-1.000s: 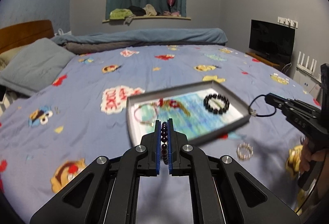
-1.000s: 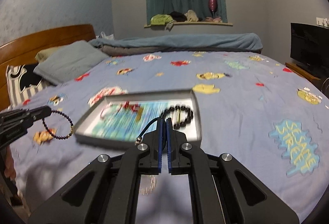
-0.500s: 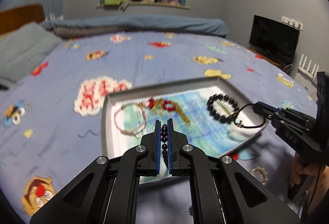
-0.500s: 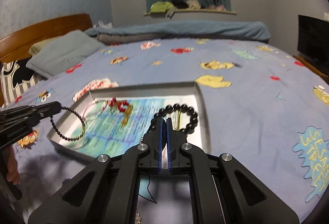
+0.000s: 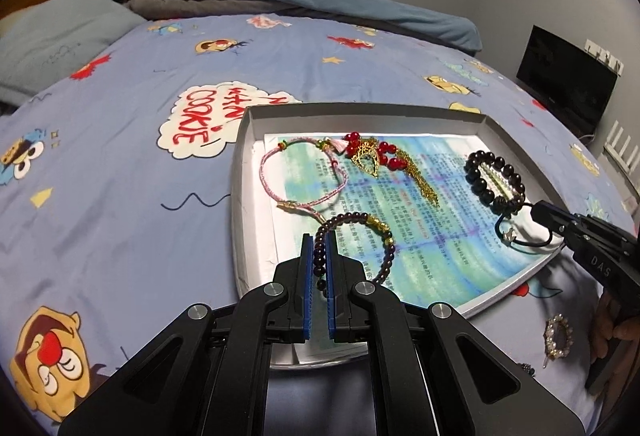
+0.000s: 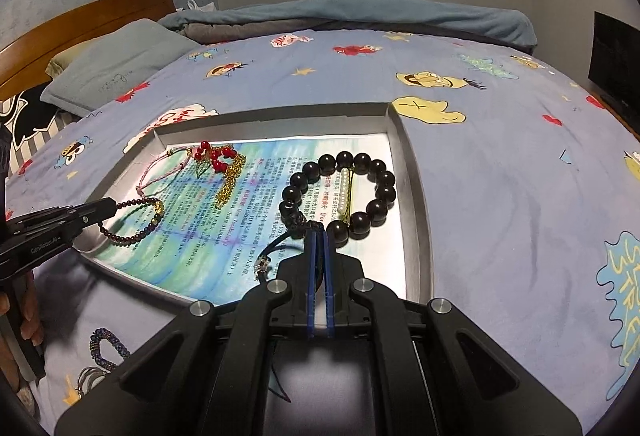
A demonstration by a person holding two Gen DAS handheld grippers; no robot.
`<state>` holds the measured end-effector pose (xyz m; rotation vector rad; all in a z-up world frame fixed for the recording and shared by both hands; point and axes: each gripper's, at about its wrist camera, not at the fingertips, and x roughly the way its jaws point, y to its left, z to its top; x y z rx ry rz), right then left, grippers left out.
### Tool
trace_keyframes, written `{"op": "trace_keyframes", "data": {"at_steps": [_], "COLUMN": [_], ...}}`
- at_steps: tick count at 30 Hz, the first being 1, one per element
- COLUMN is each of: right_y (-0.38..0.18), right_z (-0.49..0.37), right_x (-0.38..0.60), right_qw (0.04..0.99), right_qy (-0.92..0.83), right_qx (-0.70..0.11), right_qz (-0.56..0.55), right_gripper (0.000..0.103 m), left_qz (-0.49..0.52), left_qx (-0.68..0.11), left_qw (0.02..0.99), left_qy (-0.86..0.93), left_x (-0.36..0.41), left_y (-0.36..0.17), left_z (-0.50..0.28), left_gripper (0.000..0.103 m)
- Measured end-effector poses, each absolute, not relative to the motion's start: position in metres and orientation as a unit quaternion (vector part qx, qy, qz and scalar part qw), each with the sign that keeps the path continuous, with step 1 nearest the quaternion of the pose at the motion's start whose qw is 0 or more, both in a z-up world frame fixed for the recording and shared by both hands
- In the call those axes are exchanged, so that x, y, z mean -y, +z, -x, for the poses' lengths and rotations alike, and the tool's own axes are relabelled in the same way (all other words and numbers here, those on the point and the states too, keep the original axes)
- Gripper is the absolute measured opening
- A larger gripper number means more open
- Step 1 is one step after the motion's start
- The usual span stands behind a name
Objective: Organize jewelry
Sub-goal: 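Carry the bead bracelet and hair tie into the gray box and open both tools, then withdraw both open tools from the box toward the remaining jewelry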
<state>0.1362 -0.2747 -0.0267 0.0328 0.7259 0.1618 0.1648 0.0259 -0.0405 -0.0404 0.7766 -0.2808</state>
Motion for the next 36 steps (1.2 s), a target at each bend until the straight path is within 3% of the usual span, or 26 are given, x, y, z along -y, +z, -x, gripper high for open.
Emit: {"op": "trace_keyframes", "data": {"at_steps": [9, 16, 19, 20, 23, 28, 33, 36], "right_y": [-0.031, -0.031, -0.029, -0.029, -0.026, -0.019, -0.009, -0.004], "right_z": [-0.137, -0.136, -0.134, -0.134, -0.131, -0.126, -0.118, -0.114], "right_x": [0.273, 0.273, 0.272, 0.271, 0.272, 0.278, 0.282, 0.284], "right_qw": [0.93, 0.931, 0.933, 0.933, 0.935, 0.94, 0.947, 0.948], "right_qy": [0.078, 0.079, 0.081, 0.082, 0.08, 0.076, 0.073, 0.076], "right_qx": [-0.358, -0.356, -0.352, -0.35, -0.345, -0.331, -0.312, -0.304], "right_qz": [-0.014, -0.011, -0.008, -0.007, -0.01, -0.024, -0.034, -0.047], "right_gripper": [0.004, 0.007, 0.029, 0.036, 0.042, 0.06, 0.089, 0.097], "left_qz": [0.0, -0.016, -0.023, -0.03, -0.037, -0.037, -0.043, -0.037], "left_qx": [-0.381, -0.38, -0.376, -0.37, -0.352, -0.353, -0.345, -0.339], "left_qw": [0.916, 0.917, 0.918, 0.921, 0.929, 0.929, 0.933, 0.936], "left_qy": [-0.128, -0.123, -0.123, -0.117, -0.107, -0.101, -0.095, -0.091], "left_x": [-0.019, -0.013, -0.01, -0.008, -0.007, -0.007, -0.004, -0.005], "left_y": [-0.045, -0.045, -0.044, -0.042, -0.037, -0.032, -0.024, -0.019], "left_z": [-0.164, -0.162, -0.161, -0.159, -0.153, -0.151, -0.143, -0.138], "left_gripper": [0.008, 0.016, 0.029, 0.045, 0.07, 0.072, 0.081, 0.09]}}
